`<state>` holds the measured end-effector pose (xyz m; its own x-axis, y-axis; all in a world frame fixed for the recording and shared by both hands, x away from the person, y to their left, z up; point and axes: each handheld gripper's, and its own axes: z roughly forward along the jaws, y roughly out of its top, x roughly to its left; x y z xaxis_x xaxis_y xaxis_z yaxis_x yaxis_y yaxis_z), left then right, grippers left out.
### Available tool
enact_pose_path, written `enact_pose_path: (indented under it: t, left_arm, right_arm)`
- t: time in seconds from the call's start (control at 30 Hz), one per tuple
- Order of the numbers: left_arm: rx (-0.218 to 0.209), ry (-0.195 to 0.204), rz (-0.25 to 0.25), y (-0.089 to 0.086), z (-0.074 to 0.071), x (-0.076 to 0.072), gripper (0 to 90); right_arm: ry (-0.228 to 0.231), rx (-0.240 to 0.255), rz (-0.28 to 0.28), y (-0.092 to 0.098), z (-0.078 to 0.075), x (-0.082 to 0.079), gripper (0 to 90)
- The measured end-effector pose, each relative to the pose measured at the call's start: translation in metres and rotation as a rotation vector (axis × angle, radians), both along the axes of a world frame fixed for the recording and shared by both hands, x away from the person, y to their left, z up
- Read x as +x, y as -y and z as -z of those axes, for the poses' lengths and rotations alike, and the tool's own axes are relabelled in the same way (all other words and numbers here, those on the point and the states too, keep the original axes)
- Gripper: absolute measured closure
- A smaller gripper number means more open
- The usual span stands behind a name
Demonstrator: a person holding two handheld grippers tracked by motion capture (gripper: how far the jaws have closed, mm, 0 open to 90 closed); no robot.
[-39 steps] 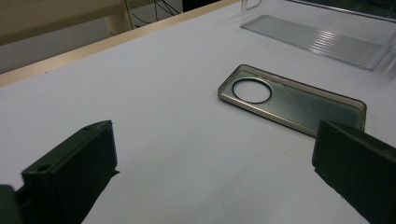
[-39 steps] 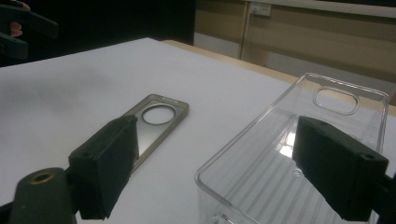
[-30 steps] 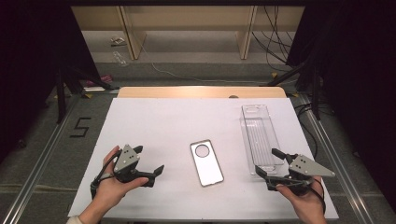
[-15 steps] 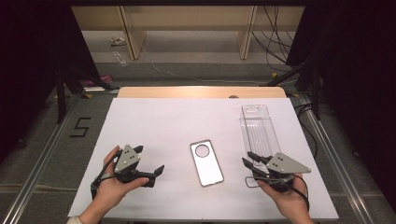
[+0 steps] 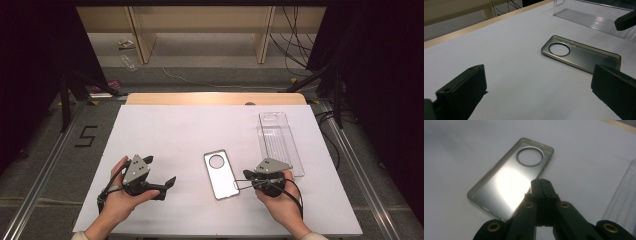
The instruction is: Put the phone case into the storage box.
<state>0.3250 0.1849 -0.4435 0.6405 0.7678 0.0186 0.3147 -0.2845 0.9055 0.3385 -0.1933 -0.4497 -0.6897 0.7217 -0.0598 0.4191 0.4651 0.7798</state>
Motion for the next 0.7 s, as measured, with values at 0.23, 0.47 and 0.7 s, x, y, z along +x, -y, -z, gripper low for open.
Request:
enact_pose_path:
  t: [0.23,0.47,0.7]
  left_arm:
    - [0.003,-0.003,-0.002,0.0,0.0,0.0,0.0]
    - [0.005,-0.004,-0.004,0.0,0.001,0.001,0.0]
    - [0.005,-0.006,-0.003,0.0,0.001,0.001,0.0]
  right_arm:
    - [-0.074,-0.037,0.043,-0.005,0.01,0.004,90.0]
    - [-0.111,-0.083,0.034,-0.009,0.015,0.005,90.0]
    - [-0.137,-0.105,0.032,-0.015,0.02,0.007,90.0]
